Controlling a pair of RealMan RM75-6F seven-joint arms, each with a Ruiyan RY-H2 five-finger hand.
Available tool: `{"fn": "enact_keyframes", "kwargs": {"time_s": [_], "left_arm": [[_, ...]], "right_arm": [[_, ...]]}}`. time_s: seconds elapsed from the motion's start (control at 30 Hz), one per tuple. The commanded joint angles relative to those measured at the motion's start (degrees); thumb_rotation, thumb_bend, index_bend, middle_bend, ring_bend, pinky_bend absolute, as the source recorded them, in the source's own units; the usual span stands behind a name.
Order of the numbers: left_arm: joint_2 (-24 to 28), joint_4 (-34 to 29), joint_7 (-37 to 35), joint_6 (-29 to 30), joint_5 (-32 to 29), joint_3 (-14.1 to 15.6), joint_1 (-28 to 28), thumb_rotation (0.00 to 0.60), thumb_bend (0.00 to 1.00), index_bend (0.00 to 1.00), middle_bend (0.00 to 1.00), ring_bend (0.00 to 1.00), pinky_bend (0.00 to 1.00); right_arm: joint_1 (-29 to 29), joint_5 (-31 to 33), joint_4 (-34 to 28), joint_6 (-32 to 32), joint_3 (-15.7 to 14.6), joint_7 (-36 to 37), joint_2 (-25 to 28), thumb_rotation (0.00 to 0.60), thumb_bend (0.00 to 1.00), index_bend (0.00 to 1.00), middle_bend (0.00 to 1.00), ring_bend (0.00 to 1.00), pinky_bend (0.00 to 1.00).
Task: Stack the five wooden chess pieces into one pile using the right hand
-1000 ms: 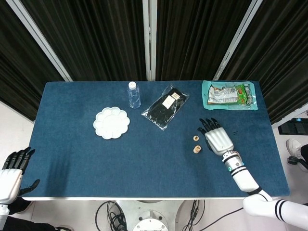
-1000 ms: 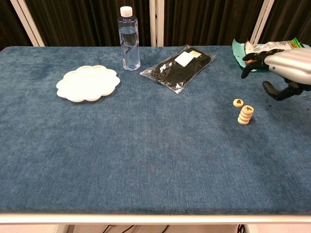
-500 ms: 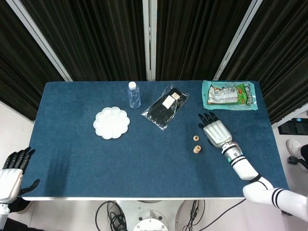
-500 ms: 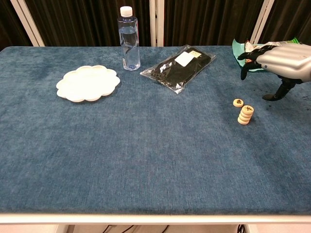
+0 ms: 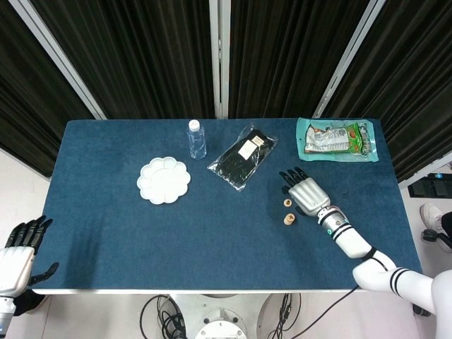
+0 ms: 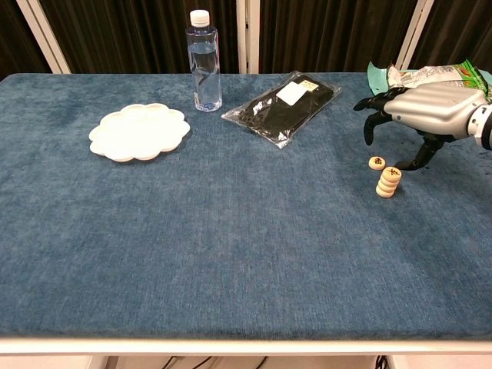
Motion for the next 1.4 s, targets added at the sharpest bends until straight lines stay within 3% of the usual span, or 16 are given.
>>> {"fn": "enact_keyframes", "kwargs": {"time_s": [0.03,0.63,1.13,1.4], "left_arm": [[0.0,0.1,-0.1,-0.1,-0.1,0.0,0.0,0.6,0.24,0.04,0.0,0.0,0.0],[-0.1,0.7,-0.9,-0.6,-0.7,-0.2,-0.3,0.6,0.24,0.04,0.0,0.0,0.0],[-0.2,0.8,-0.8,-0.7,-0.8,-0.2,-0.3,0.6,0.24,0.04,0.0,0.0,0.0],[-0.2,0.9,-0.8,-0.9,-0.7,-0.2,-0.4,0.6,0.24,0.04,0.0,0.0,0.0]], "right_arm": [[0.2,-1.6,2.3,0.8,-0.5,2.3,-1.7,0.6,0.2,0.39,0.05,0.0,0.0],[0.8,-1.9,7.6,-0.1,-0.3,5.6,-5.0,0.6,0.21,0.47,0.08,0.0,0.0],[0.7,-1.4,6.9,-0.3,-0.1,5.5,-4.4,0.6,0.22,0.55,0.09,0.0,0.0],[-0.5,-2.7,1.7,4.1,0.5,6.7,0.2,0.6,0.22,0.56,0.1,0.0,0.0]]}}
